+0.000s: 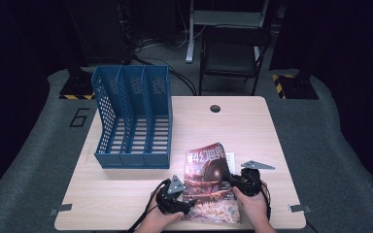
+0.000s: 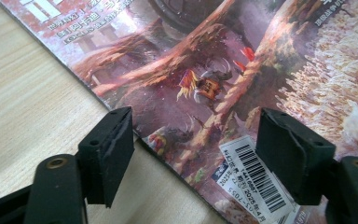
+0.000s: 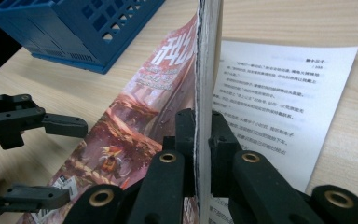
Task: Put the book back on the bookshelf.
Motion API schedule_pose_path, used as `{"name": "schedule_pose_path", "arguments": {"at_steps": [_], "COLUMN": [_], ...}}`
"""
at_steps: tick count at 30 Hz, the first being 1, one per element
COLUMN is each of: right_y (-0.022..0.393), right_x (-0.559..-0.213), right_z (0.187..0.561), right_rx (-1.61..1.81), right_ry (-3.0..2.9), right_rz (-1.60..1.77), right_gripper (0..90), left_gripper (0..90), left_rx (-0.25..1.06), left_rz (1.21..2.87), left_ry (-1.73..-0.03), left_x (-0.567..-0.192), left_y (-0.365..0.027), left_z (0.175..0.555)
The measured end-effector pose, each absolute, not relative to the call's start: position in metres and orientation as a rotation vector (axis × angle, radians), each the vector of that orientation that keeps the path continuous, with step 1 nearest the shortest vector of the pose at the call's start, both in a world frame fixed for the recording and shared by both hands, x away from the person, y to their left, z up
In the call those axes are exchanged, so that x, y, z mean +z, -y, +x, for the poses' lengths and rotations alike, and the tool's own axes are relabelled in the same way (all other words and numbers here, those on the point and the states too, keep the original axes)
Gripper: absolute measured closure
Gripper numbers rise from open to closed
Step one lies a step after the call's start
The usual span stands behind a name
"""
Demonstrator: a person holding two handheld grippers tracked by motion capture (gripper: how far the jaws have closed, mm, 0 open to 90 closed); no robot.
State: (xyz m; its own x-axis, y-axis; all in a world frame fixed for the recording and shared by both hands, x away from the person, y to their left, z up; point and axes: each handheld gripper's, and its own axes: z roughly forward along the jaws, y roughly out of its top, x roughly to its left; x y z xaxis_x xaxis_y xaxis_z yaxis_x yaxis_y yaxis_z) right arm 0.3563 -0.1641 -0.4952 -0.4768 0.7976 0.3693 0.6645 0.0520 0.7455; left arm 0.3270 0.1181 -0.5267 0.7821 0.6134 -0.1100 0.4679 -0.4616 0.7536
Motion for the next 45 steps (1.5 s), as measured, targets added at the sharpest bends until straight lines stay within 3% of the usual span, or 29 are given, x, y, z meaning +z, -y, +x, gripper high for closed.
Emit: {"name": "schedule_pose_path", "arguments": {"at_steps": [10,23,29,45], "right_y": [0.165,0.164,0.164,0.164], "right_x": [-0.487,-0.476,-0.472,-0.470], "right_z": [0.347,0.336,0.332,0.331], "right_rx": [1.492,1.559,1.589,1.616], "right_ry": [-2.129,-2.100,-2.097,-2.091], "right_rz": [1.465,1.391,1.345,1.326], "right_gripper": [85.7,85.7,85.7,85.7], "left_gripper": [29.0,20.7,15.7,12.0], "left_rx": [0.159,0.159,0.098,0.015], "left_rz": [2.100,2.079,2.063,2.047], "left_ry": [-0.879,-0.920,-0.928,-0.925], "left_x": [-0.520,-0.517,-0.518,-0.521], "left_y": [-0.131,-0.132,-0.126,-0.113], "left_z": [0.338,0.354,0.364,0.376]}}
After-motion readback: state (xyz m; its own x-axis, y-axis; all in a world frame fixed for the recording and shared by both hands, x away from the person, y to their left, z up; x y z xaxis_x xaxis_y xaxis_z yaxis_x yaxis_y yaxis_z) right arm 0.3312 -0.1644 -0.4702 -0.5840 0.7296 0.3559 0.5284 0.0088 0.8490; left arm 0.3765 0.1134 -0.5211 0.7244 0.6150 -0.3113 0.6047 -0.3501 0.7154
